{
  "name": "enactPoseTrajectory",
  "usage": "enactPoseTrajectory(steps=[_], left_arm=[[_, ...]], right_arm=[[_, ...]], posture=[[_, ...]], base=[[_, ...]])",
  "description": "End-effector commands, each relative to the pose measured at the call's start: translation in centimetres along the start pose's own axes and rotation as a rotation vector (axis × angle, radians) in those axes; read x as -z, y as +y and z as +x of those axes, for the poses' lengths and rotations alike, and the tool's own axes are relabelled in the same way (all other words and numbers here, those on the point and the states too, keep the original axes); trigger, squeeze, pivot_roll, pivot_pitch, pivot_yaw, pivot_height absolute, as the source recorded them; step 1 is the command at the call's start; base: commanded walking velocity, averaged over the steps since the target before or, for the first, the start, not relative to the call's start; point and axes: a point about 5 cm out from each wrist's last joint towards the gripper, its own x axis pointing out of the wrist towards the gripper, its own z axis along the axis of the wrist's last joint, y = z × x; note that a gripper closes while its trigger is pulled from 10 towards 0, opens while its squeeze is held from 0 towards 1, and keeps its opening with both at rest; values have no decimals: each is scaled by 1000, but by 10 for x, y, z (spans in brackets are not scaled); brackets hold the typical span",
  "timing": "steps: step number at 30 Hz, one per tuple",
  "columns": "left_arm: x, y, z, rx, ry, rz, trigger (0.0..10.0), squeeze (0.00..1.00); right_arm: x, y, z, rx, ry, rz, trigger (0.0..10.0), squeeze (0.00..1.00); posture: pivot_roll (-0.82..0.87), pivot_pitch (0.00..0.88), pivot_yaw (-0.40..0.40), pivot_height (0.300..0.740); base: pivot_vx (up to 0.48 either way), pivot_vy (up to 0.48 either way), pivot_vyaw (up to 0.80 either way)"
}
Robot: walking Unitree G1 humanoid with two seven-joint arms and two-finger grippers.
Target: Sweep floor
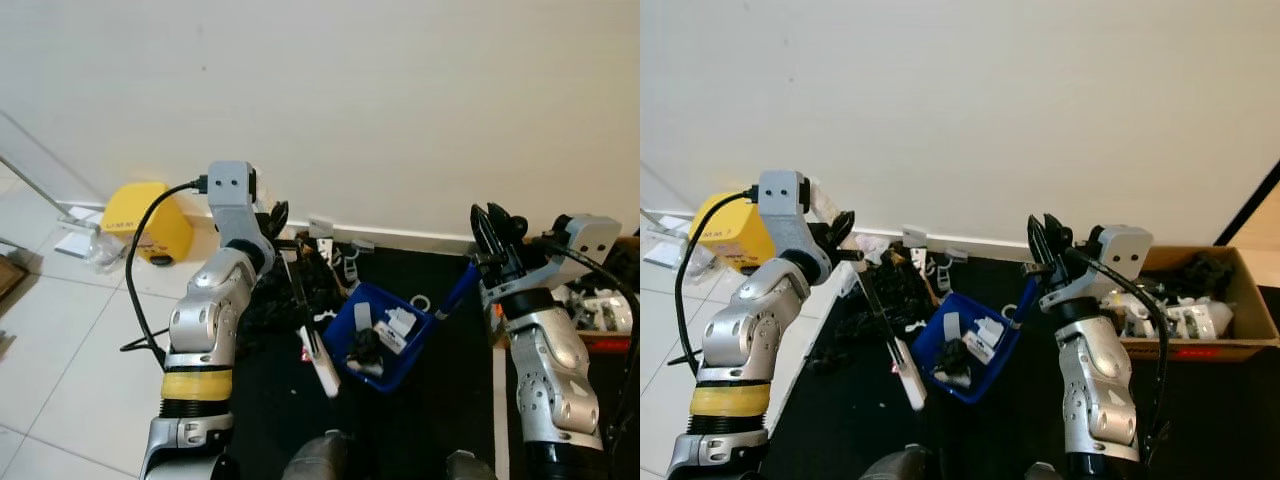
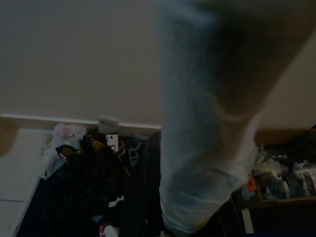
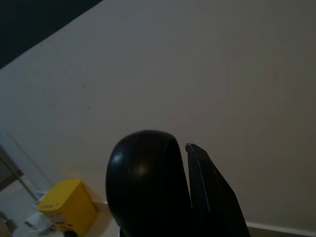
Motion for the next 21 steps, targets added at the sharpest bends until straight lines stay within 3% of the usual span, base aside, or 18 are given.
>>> enactPoseTrajectory(steps=[1,8,21], left_arm=[[2,7,-2,-25,0,27,10000,0],[2,9,-1,-40,-7,25,10000,0],[4,15,-1,-88,-18,5,10000,0]], right_arm=[[-16,12,8,-43,-100,61,10000,0],[-25,11,13,-46,-130,70,10000,0],[-22,12,12,-59,-114,73,10000,0]], posture=[[46,87,163,740],[46,91,160,740],[46,97,152,740]], base=[[274,-390,0],[283,-384,0],[0,0,0]])
